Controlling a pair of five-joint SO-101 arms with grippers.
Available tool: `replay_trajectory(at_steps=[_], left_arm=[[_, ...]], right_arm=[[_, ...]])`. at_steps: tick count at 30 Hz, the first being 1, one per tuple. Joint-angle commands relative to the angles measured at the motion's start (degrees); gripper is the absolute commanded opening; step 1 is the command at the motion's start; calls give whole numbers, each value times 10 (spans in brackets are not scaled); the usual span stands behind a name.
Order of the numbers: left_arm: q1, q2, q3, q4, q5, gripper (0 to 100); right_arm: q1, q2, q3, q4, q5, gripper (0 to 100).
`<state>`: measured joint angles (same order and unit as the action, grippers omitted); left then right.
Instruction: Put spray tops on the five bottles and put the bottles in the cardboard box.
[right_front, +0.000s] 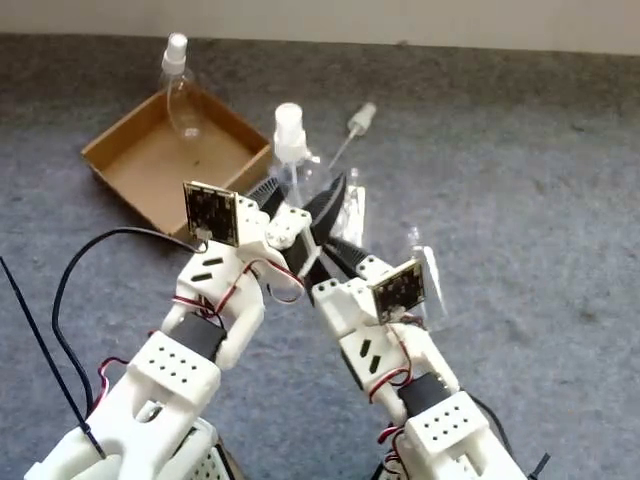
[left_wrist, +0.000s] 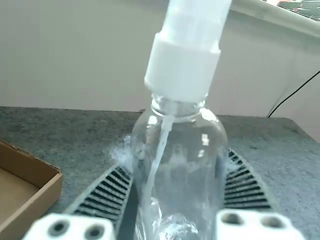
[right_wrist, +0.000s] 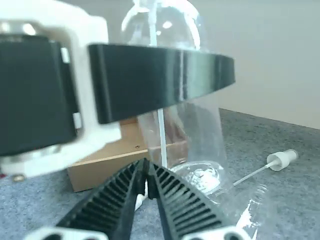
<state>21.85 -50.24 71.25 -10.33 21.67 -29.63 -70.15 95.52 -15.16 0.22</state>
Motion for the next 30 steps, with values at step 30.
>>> replay_trajectory(at_steps=[30], left_arm=[[-1,-2,12,-18,-1,66]], right_arm=[[79,-3,67,-14,4,9]])
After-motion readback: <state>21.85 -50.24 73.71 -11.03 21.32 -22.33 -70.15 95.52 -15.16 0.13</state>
